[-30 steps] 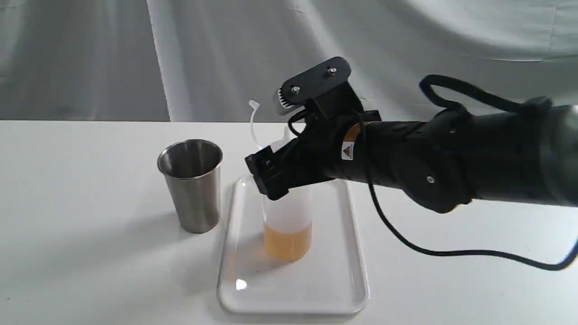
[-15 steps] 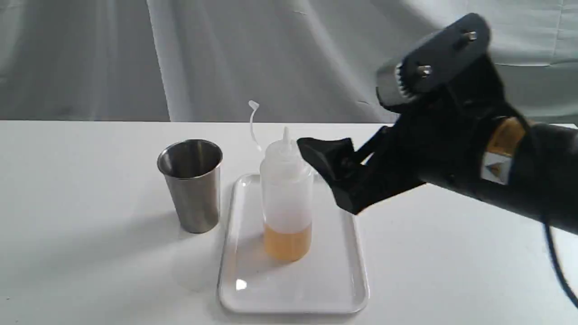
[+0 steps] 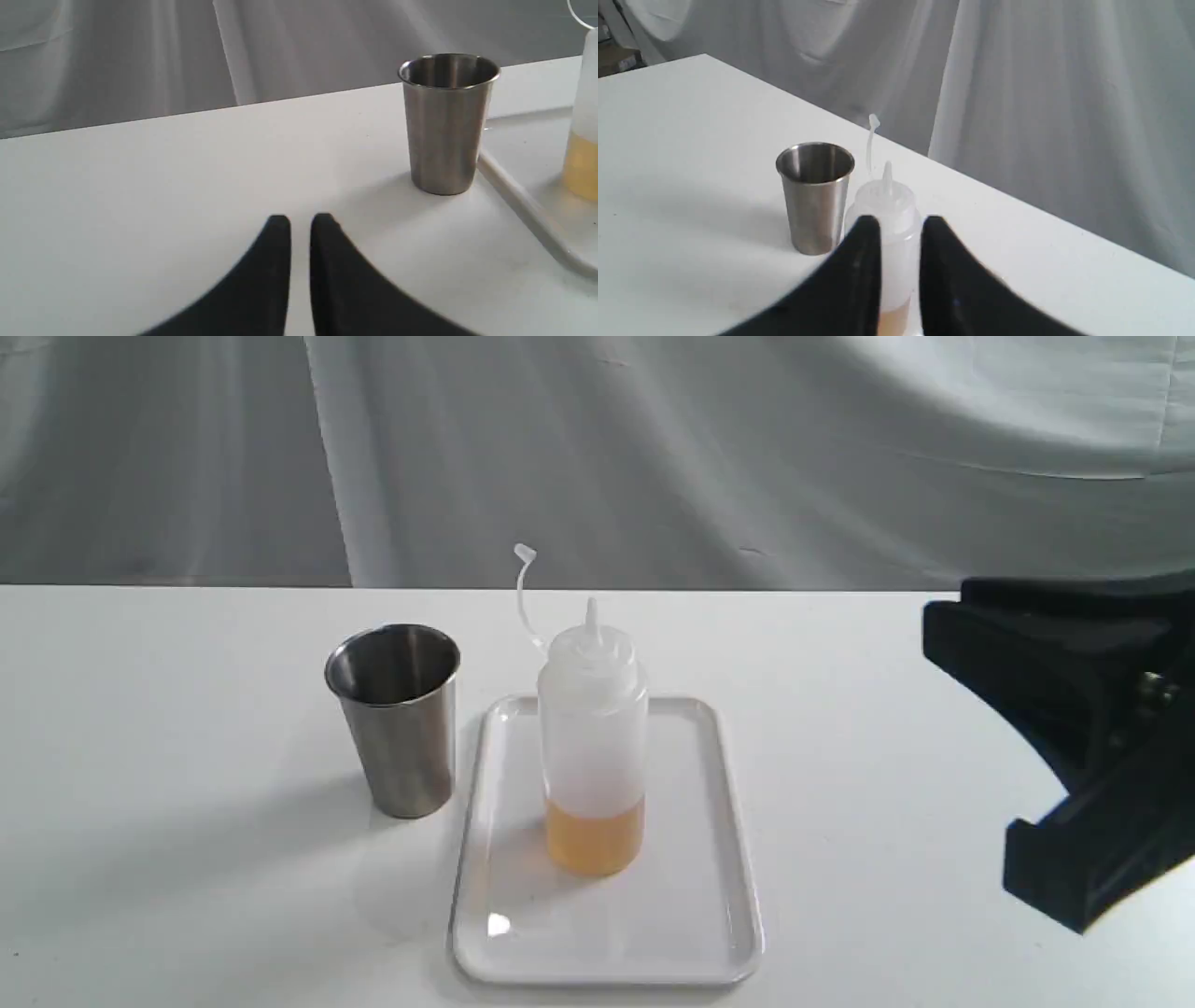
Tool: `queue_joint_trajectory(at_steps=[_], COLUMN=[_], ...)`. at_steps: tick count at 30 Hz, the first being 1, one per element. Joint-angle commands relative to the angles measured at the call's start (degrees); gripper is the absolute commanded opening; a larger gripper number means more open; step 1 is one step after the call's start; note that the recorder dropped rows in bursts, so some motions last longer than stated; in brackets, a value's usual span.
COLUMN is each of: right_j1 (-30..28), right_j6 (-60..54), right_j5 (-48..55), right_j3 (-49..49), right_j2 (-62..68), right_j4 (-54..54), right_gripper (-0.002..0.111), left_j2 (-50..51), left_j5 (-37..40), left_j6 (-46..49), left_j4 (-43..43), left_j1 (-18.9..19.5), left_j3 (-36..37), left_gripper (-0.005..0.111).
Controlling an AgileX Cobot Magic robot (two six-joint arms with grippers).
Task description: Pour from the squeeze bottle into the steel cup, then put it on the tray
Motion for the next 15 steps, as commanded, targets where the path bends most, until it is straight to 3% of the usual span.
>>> queue_joint_trajectory(at_steps=[1,15], right_j1=[-0.4,-0.4], right_j6=[0.0,0.0], right_j5=[5.4,7.3], right_j3=[0.5,0.5], right_j2=[-1.8,-1.8], right_j4=[1.3,1.3], right_gripper=[0.000,0.000], left_j2=[-0.3,-0.3], left_j5=[-0.4,-0.4], left_j6=[-0.1,-0.1], left_j4=[0.0,0.0], left_j1=[-0.2,-0.2], left_j3=[0.3,0.3], left_gripper=[0.008,0.008])
